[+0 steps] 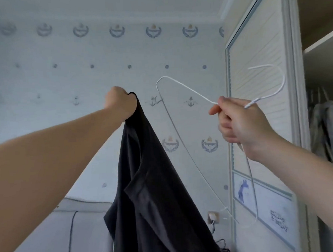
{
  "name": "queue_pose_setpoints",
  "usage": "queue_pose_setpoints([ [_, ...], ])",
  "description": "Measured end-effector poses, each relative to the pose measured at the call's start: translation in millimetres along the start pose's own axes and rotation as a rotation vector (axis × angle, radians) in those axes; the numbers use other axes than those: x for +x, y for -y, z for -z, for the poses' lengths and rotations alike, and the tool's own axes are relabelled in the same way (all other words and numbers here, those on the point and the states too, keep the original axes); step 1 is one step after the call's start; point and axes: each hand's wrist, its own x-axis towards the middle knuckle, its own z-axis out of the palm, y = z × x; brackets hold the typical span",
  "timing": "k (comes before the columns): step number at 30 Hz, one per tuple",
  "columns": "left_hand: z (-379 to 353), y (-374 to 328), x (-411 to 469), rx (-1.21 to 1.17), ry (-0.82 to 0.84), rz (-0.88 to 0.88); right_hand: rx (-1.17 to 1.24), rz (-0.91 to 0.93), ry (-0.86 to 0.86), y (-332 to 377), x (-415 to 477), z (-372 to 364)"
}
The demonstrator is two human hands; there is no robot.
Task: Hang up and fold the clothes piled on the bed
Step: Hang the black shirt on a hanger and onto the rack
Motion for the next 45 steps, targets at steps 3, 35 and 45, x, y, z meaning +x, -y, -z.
queue_pose_setpoints([
  [3, 68.0, 16.6, 0.0, 0.081, -0.085, 0.031, 0.089, 0.006, 0.117, 15.2, -15.3, -42.0],
  [35, 679.2, 337.5, -192.0, 0.59, -0.14, 0.699, 0.74, -0.406, 0.878, 37.2, -353.3, -605.8],
  [45, 687.9, 449.1, -358.0, 0.525, -0.203, 0.978, 0.616, -0.653, 1.09, -18.9, -489.9, -624.5],
])
